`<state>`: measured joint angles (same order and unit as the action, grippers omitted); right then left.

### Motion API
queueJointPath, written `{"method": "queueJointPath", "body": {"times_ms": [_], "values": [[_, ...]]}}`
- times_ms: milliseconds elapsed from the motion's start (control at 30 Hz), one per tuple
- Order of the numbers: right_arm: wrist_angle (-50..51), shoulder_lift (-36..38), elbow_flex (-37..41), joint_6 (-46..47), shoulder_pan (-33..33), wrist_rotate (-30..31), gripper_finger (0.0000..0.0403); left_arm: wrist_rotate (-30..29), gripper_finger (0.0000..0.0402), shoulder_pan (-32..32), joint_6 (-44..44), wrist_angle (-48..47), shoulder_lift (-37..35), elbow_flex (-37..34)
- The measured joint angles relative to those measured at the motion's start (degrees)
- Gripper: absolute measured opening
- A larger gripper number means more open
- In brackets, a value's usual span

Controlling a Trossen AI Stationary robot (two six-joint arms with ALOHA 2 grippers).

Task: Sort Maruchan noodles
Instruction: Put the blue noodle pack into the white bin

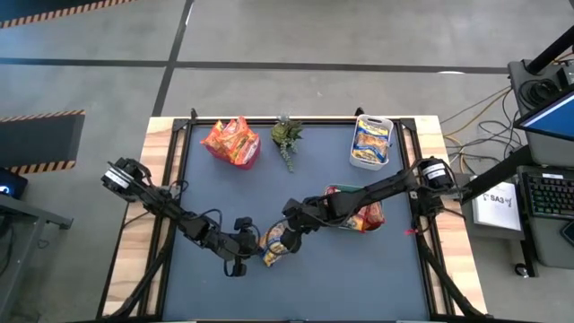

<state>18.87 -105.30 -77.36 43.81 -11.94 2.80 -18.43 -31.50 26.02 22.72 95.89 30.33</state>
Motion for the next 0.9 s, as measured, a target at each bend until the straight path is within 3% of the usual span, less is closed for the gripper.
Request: {"method": "queueJointPath", "body": {"times_ms": [300, 600, 900], "values": [[-3.8, -3.5, 0.1, 0.5, 0.2, -2.4, 0.0286, -0.3, 0.0, -0.2, 0.0, 0.4, 0.7, -0.1], [-13.1, -7.5, -0.5, -0.1, 0.3, -10.0, 0.0267, -0.6, 0.0, -0.4, 0.0, 1.3, 1.1, -0.2], [-13.4, -8.0, -1.0, -0.6, 0.3, -10.6, 0.0252, -0.5, 0.0, -0.5, -0.3, 1.4, 1.1, -0.2]]}}
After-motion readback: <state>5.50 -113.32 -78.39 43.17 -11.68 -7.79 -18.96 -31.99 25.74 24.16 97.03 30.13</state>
